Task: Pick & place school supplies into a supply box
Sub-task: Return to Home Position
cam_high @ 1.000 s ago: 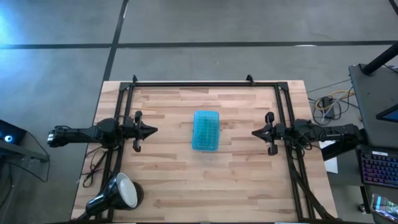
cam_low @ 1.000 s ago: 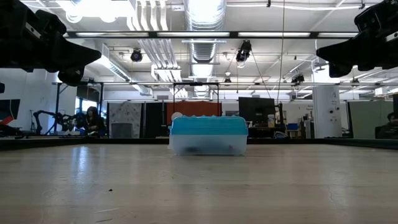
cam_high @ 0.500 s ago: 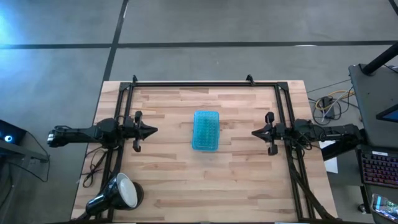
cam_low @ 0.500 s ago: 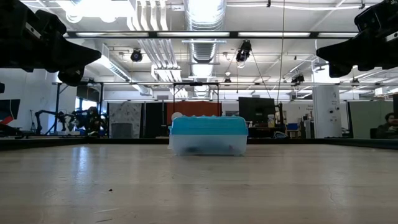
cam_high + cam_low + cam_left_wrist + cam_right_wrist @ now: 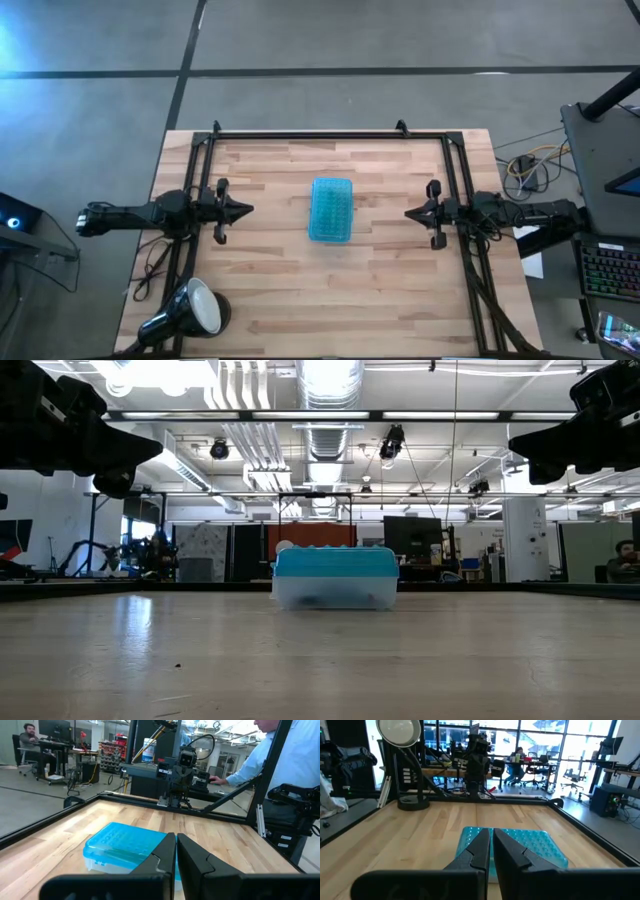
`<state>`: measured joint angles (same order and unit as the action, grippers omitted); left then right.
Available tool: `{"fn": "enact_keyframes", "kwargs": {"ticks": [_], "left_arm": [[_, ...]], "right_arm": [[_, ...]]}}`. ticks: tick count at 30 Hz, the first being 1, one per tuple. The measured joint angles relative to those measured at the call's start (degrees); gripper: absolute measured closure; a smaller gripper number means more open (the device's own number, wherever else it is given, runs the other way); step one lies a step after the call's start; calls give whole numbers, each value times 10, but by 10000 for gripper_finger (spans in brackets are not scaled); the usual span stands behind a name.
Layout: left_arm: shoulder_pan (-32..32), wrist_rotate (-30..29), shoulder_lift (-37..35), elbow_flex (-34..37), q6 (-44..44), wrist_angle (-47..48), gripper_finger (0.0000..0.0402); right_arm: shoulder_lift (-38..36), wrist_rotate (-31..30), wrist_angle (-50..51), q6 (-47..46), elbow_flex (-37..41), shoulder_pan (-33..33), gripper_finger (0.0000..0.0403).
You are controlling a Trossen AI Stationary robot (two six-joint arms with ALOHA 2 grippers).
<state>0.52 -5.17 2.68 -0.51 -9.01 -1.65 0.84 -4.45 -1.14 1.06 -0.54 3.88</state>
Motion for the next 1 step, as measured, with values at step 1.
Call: {"fn": "enact_keyframes", "kwargs": {"ticks": [1], "left_arm": [[0, 0, 0, 0, 0, 0, 401]], "right_arm": [[0, 0, 0, 0, 0, 0, 390]]}}
